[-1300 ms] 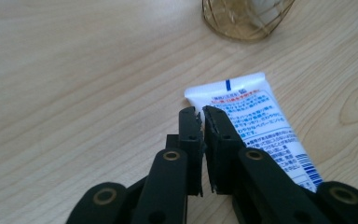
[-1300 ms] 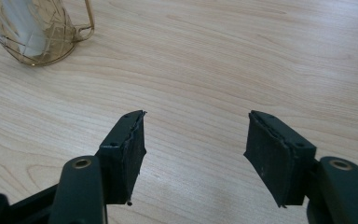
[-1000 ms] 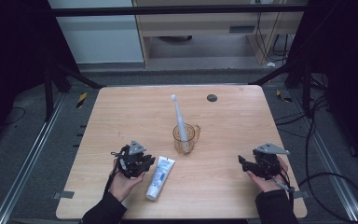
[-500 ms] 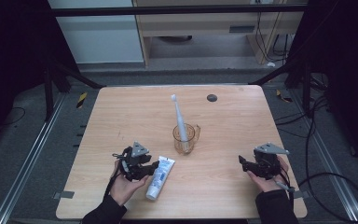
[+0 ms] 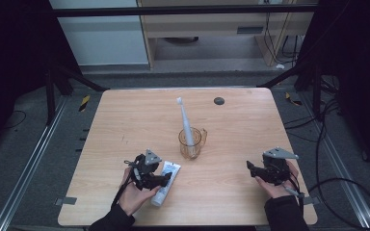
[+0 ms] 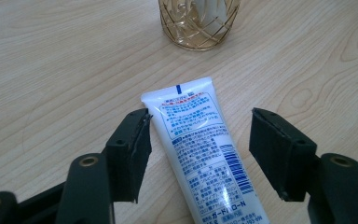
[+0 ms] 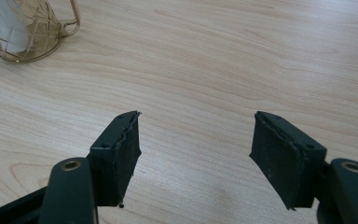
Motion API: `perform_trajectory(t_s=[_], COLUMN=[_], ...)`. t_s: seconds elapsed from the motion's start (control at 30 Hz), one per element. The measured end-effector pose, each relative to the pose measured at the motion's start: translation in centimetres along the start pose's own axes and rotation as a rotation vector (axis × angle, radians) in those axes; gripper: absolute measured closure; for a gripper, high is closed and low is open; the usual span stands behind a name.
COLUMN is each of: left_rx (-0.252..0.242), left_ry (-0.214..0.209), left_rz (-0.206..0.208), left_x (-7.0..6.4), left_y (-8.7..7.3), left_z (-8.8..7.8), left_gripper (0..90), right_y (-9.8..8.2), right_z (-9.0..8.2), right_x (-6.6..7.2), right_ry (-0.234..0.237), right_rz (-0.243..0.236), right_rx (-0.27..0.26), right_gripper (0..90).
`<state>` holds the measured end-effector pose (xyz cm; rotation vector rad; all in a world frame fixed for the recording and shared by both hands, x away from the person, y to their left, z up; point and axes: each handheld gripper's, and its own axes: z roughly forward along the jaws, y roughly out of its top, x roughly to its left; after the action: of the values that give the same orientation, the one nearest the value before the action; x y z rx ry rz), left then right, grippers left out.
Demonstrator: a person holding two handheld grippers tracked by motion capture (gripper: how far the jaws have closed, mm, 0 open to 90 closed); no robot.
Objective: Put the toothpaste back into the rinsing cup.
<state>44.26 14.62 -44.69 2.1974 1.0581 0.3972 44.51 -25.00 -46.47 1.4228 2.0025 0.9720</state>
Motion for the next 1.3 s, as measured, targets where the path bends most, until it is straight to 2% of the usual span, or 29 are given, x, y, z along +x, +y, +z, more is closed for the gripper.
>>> perform_trajectory(t_s=[0.23, 0.47, 1.3], left_rx=[0.023, 0.061, 0.135], left_ry=[0.008, 0.012, 0.038], left_rz=[-0.014, -0.004, -0.019], left_x=[-0.1, -0.3, -0.7], left_y=[0.1, 0.3, 0.4], left_z=[0.6, 1.3, 3.5], left_gripper=[34.5, 33.4, 35.4], right_y=[-0.1, 0.1, 0.1], right_z=[0.3, 0.4, 0.9], right_x=[0.2, 0.3, 0.7], right_ry=[0.013, 0.014, 0.011], right_rz=[-0.006, -0.011, -0.035], right_rx=[0.01, 0.013, 0.035], right_gripper=[32.0, 31.6, 31.4])
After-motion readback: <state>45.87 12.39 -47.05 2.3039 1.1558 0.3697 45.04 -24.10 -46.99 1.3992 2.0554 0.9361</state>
